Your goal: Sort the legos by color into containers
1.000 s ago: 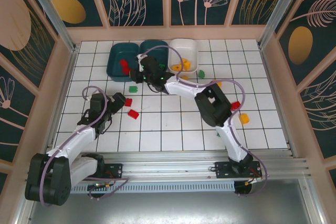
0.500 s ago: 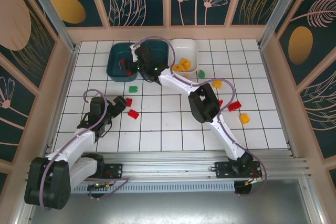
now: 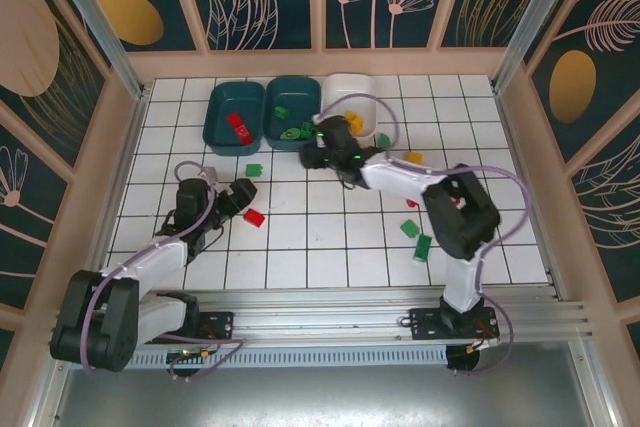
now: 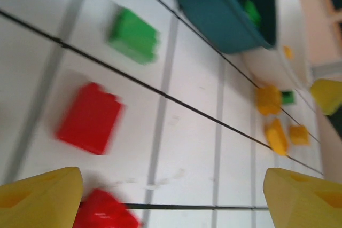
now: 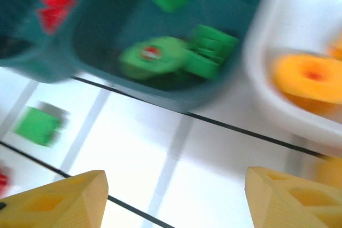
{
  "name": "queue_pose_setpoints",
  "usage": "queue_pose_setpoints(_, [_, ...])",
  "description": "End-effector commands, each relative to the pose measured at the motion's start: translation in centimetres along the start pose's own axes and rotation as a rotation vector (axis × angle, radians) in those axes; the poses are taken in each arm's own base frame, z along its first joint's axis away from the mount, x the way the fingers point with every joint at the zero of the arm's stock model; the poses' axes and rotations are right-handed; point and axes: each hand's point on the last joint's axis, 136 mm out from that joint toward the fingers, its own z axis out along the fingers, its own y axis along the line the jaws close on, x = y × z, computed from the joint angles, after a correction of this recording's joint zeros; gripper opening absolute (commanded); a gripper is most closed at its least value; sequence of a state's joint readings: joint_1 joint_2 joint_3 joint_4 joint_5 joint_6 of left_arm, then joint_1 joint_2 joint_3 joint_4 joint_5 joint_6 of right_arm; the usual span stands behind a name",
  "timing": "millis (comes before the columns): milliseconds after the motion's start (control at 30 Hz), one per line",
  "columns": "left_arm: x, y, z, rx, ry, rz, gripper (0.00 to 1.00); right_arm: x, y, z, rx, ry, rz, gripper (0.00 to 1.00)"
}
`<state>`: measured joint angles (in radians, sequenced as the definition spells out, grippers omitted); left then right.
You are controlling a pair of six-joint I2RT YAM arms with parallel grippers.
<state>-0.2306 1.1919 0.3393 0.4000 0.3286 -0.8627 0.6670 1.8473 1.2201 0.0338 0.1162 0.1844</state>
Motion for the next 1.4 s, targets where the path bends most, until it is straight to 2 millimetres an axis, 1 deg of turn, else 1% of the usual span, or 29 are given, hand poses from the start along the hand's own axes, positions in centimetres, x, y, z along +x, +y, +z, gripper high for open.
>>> queue_pose_setpoints(0, [1.3, -7.4, 0.9, 0.259, 0.067, 0.118, 0.88, 2.4, -6.8, -0.8, 0.135, 0.029, 0.052, 0.74])
queue_pose_setpoints(33, [1.7, -8.6, 1.5, 0.283, 0.089, 0.14, 0.88, 3.0, -7.3, -0.9, 0.138, 0.038, 0.065, 0.74])
queue_pose_setpoints(100, [2.2, -10.0, 2.3, 0.319, 0.107, 0.14, 0.86, 2.9, -8.7, -1.1, 0.146, 0.02, 0.097, 0.75])
queue_pose_setpoints(167, [2.0, -10.3, 2.9, 0.328, 0.102, 0.118, 0.86, 2.7, -8.8, -0.8, 0.144, 0.008, 0.116, 0.75])
queue_pose_setpoints(300, [1.9, -9.8, 3.5, 0.303, 0.105, 0.111, 0.85, 2.3, -8.9, 0.7, 0.171, -0.001, 0.145, 0.74])
queue_pose_setpoints(467, [1.9, -8.5, 2.9, 0.237, 0.084, 0.13, 0.87, 2.4, -9.2, 3.0, 0.197, 0.015, 0.16, 0.71])
queue_pose_setpoints(633, [1.8, -7.9, 2.0, 0.204, 0.06, 0.151, 0.89, 2.2, -10.3, 4.6, 0.281, 0.024, 0.217, 0.64])
queue_pose_setpoints(700, [1.7, -7.8, 1.7, 0.198, 0.05, 0.155, 0.89, 2.2, -10.2, 5.1, 0.274, 0.03, 0.226, 0.6])
queue_pose_setpoints(767, [1.6, -7.7, 1.7, 0.19, 0.046, 0.159, 0.89, 2.4, -9.9, 5.4, 0.275, 0.042, 0.224, 0.53])
queue_pose_setpoints(867, [1.7, -7.5, 1.8, 0.182, 0.051, 0.163, 0.89, 2.5, -9.7, 5.2, 0.28, 0.044, 0.217, 0.39])
queue_pose_setpoints(900, [1.7, -7.6, 1.8, 0.183, 0.052, 0.167, 0.9, 2.5, -9.7, 4.9, 0.283, 0.044, 0.217, 0.38])
queue_pose_setpoints(1000, [1.6, -7.6, 1.8, 0.181, 0.051, 0.172, 0.9, 2.8, -9.8, 4.7, 0.285, 0.052, 0.217, 0.39])
queue_pose_setpoints(1033, [1.6, -7.7, 1.8, 0.184, 0.051, 0.175, 0.9, 3.2, -8.9, 4.9, 0.274, 0.062, 0.205, 0.42])
queue_pose_setpoints(1067, [1.6, -7.7, 1.9, 0.183, 0.054, 0.175, 0.9, 3.4, -8.9, 5.0, 0.279, 0.072, 0.2, 0.47])
queue_pose_setpoints(1100, [1.6, -7.8, 1.9, 0.185, 0.056, 0.175, 0.9, 3.5, -8.9, 5.1, 0.286, 0.077, 0.195, 0.49])
queue_pose_setpoints(1233, [1.6, -7.9, 1.9, 0.187, 0.057, 0.177, 0.9, 3.9, -8.8, 5.3, 0.289, 0.089, 0.184, 0.5])
queue_pose_setpoints(1300, [1.6, -7.8, 1.8, 0.183, 0.056, 0.181, 0.9, 3.8, -8.7, 5.2, 0.29, 0.085, 0.183, 0.44])
queue_pose_setpoints(1367, [1.6, -7.8, 1.7, 0.179, 0.054, 0.185, 0.9, 3.4, -8.5, 4.7, 0.292, 0.072, 0.18, 0.36])
